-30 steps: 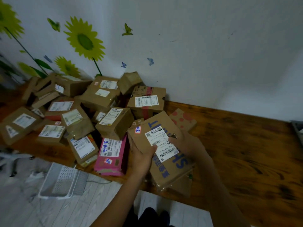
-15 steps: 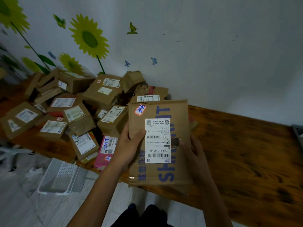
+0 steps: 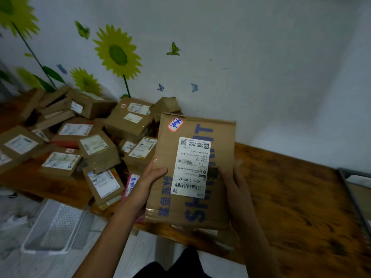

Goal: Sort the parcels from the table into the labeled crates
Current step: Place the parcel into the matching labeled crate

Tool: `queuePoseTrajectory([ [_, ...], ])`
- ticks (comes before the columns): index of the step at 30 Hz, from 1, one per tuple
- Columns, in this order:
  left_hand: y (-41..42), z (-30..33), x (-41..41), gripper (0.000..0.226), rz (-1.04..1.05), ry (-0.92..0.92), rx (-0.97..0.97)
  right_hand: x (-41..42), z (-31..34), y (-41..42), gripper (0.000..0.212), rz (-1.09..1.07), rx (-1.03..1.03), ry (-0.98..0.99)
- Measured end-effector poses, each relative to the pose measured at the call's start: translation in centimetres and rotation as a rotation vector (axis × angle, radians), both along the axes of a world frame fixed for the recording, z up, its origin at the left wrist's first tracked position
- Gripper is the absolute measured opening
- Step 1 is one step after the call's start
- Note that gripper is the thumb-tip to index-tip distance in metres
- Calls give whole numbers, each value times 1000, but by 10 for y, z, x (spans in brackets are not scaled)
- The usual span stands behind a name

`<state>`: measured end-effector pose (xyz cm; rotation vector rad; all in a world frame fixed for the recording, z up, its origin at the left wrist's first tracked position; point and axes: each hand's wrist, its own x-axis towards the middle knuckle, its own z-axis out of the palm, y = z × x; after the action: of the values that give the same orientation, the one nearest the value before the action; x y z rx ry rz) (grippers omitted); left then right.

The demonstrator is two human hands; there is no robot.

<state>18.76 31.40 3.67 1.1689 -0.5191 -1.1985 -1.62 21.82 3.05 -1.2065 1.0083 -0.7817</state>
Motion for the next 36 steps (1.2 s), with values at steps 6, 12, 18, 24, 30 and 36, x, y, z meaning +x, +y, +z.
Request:
queuePoseTrajectory([
  [6, 18, -6, 34, 51, -57, -24, -9, 26, -8, 9, 70, -67, 34, 6],
  [12, 9, -17, 52, 43, -9, -248, 132, 45, -25, 12, 79, -86, 141, -100],
  [18, -13, -37, 40, 55, -237, -483, 240, 36, -68, 11, 81, -260, 290, -2],
  [24, -6, -76, 16, 32, -235, -435, 284, 14, -98, 16, 93, -310, 270, 243],
  [30, 10, -81, -5, 56, -52, -826, 510, 12, -63, -46, 91, -158, -251, 927],
  [36, 54, -84, -47, 86, 141, -441, 560, 63, -46, -107, 68, 304, -459, 1225],
])
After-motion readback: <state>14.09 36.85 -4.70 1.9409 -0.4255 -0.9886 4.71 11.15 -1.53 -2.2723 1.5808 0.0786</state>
